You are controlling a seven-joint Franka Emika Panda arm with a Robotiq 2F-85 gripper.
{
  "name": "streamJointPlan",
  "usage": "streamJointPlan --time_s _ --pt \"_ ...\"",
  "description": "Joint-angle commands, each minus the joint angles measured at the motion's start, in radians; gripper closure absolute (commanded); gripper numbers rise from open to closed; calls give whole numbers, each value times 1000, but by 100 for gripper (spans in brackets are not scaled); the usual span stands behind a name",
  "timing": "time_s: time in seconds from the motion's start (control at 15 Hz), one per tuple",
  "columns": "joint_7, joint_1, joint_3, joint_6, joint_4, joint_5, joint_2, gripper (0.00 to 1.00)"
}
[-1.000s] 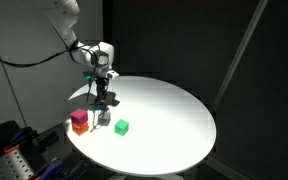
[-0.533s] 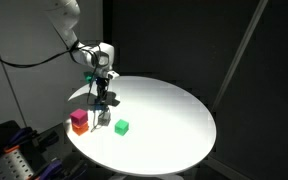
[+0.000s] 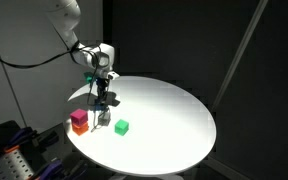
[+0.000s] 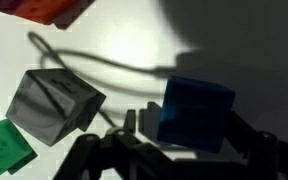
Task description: Pick up the blue block and put it on top of the gray block
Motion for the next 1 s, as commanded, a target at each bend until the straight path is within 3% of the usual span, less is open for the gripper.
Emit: streamJointPlan --time_s 0.0,0.2,0.93 --pt "23 12 -11 -23 28 -17 11 42" --pt "15 7 -5 -30 22 -10 -7 66" --pt "-3 6 1 -108 -27 -34 -140 69"
